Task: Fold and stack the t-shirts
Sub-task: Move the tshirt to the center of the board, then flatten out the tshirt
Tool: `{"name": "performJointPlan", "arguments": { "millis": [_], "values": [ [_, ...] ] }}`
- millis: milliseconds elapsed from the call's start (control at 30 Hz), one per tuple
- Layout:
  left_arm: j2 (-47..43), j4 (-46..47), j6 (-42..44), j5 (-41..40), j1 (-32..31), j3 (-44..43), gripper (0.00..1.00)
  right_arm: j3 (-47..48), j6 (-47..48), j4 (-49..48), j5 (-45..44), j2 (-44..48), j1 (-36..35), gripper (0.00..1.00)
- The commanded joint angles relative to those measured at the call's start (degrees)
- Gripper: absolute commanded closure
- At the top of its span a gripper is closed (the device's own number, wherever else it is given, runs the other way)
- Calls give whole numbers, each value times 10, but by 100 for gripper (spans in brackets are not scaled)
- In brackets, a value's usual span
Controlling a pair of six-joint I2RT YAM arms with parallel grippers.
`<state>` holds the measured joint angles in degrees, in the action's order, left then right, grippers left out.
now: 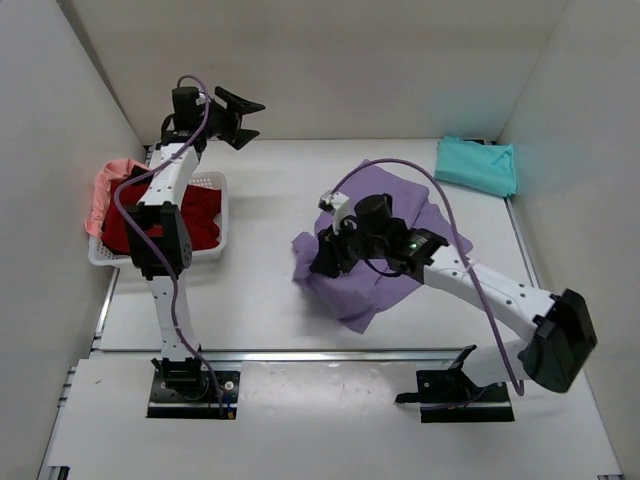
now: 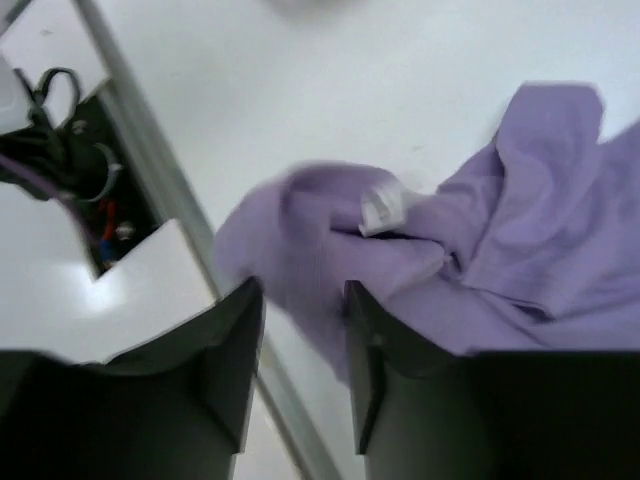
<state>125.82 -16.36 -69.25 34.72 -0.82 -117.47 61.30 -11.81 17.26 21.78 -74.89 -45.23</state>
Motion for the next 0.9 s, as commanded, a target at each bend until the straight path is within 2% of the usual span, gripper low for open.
{"name": "performJointPlan", "arguments": {
  "millis": [0,67,100,133,167,200,233,267,367,500,567,667,767,867],
  "values": [
    [-165,51,7,37,2,41,17,61,13,-65,61,-11,-13,56],
    [-213,51,22,46,5,129,37,48,14,-73,29,-2,-1,49],
    [-239,35,41,52,8,145,55,45,7,-75,21,17,15,49],
    [-273,18,62,56,0,186,82,31,-4,-73,-11,25,37,49],
    [-285,1,75,66,-10,238,94,15,-6,-66,-45,40,49,49],
    [-318,-6,96,68,-19,287,95,8,-6,-50,-79,49,76,49],
    [-351,-22,115,66,-35,313,89,5,-10,-35,-102,54,106,49],
    [-370,-46,126,60,-47,365,61,-3,-13,-12,-137,55,120,48],
    [-457,-96,173,11,-119,496,48,-16,-16,32,-197,45,212,46],
    [-552,-140,191,-21,-127,651,30,-62,-27,25,-216,24,346,45],
    [-558,-195,262,-54,-116,662,27,-81,-30,3,-208,12,384,44],
    [-559,-245,305,-112,-124,665,26,-101,-24,8,-206,-9,421,44],
    [-554,-226,259,-83,-132,690,29,-108,-20,23,-218,-35,437,43],
    [-555,-217,200,-70,-153,699,43,-121,-28,16,-234,-47,451,43]
  ]
}}
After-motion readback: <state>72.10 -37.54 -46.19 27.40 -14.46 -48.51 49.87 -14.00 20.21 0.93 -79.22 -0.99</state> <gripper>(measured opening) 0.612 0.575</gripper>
